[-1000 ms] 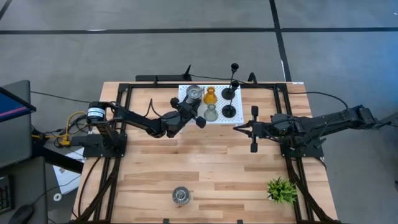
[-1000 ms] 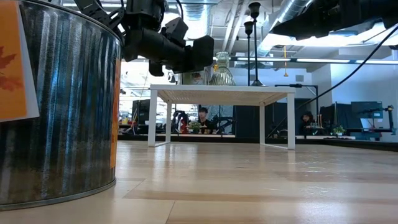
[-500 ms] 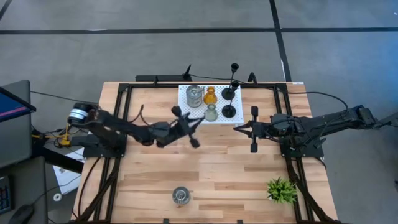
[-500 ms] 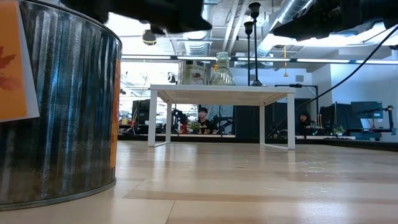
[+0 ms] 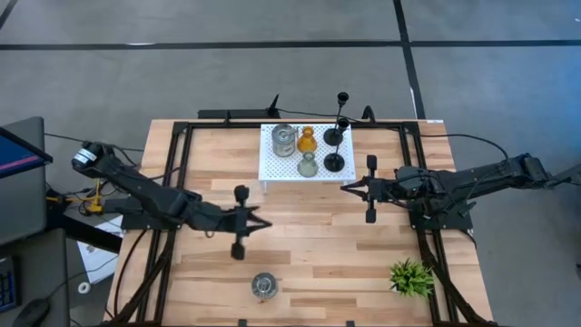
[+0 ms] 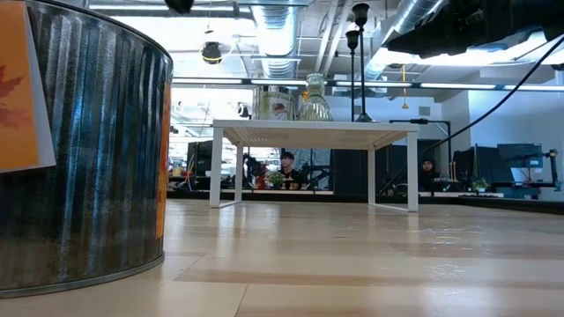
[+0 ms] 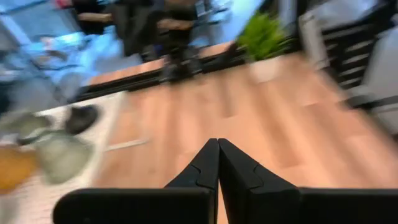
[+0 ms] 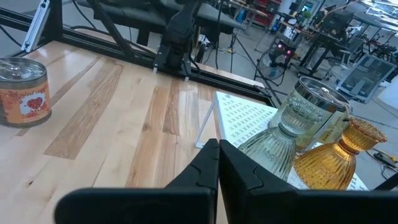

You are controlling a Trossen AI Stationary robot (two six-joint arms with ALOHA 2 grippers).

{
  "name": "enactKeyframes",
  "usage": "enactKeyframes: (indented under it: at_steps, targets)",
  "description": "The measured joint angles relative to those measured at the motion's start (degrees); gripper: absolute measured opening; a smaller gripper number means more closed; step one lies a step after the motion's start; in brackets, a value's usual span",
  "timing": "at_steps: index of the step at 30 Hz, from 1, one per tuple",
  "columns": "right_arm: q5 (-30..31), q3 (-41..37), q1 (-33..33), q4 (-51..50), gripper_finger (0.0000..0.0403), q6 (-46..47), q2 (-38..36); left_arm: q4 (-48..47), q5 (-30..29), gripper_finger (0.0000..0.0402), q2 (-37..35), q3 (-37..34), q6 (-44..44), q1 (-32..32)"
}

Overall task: Pick & Place candle stick holders
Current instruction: Put the orange scented candle on the shelf align with the other green scented candle

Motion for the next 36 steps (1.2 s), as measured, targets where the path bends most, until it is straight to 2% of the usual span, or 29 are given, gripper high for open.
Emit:
enactKeyframes:
  at_steps: [7,12,15,18,23,31,36]
  targets:
    - [-0.02,0.0,0.0,0.02,0.0,0.01,0.01,-0.03,7.57,0.0009,-2.06,0.0,-1.37,-1.75]
    - [-0.02,0.0,0.0,0.02,0.0,0.02,0.01,-0.43,8.83,0.0005,-0.31,0.02,-1.82,-1.72]
    - [-0.02,0.0,0.0,0.02,0.0,0.01,0.01,-0.4,8.82,0.0006,0.88,0.0,-5.17,-1.71]
    - [-0.02,0.0,0.0,0.02,0.0,0.02,-0.01,-0.36,8.85,0.0011,2.08,0.0,-10.26,-1.14]
    - [-0.02,0.0,0.0,0.02,0.0,0.02,0.01,-2.13,9.78,0.0034,2.84,0.02,-24.11,-1.05]
    - [-0.02,0.0,0.0,0.03,0.0,0.02,0.01,-7.97,20.7,0.0098,3.6,0.04,-45.33,-1.09]
    - [-0.02,0.0,0.0,0.04,0.0,0.06,-0.01,-8.56,23.46,0.0143,6.36,0.04,-49.18,-1.45]
